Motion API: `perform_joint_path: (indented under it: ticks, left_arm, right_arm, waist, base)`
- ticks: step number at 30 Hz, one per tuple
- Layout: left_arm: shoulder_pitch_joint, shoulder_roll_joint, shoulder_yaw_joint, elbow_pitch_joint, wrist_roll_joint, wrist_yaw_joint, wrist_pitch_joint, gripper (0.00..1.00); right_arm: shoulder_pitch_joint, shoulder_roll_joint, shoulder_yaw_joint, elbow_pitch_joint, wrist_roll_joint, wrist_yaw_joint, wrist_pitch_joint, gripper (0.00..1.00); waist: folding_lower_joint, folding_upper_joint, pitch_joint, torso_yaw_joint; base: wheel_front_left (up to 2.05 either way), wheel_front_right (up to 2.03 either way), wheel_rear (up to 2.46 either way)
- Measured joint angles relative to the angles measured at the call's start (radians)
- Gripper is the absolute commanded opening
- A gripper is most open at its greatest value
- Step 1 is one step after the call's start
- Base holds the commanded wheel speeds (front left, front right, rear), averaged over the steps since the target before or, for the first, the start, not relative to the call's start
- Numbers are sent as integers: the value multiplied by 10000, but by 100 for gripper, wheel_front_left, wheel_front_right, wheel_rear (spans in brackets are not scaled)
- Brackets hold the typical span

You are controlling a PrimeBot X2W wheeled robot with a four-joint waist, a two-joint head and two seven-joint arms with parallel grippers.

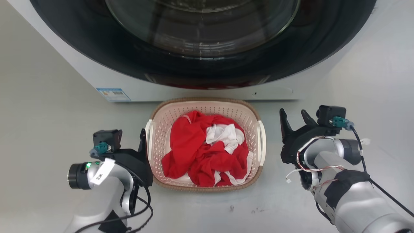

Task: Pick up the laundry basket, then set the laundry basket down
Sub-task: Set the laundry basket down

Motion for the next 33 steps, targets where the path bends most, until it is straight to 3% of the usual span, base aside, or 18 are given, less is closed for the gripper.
perform_joint_path:
  ticks: [16,33]
  left_arm:
    - [3399,529,1423,-3346,1354,226,0,100]
    - [7702,357,3705,-7041,3787,230,0,100]
  right_arm:
    - [3069,-767,-1626,-3218,-1509,-238,0,100]
    - [7614,-1089,-4167,-7120,-4002,-301,0,100]
  waist:
    - [-1,-1,-2389,-40]
    - [-2,-1,-4597,-71]
  base:
    - [0,0,0]
    - [0,0,0]
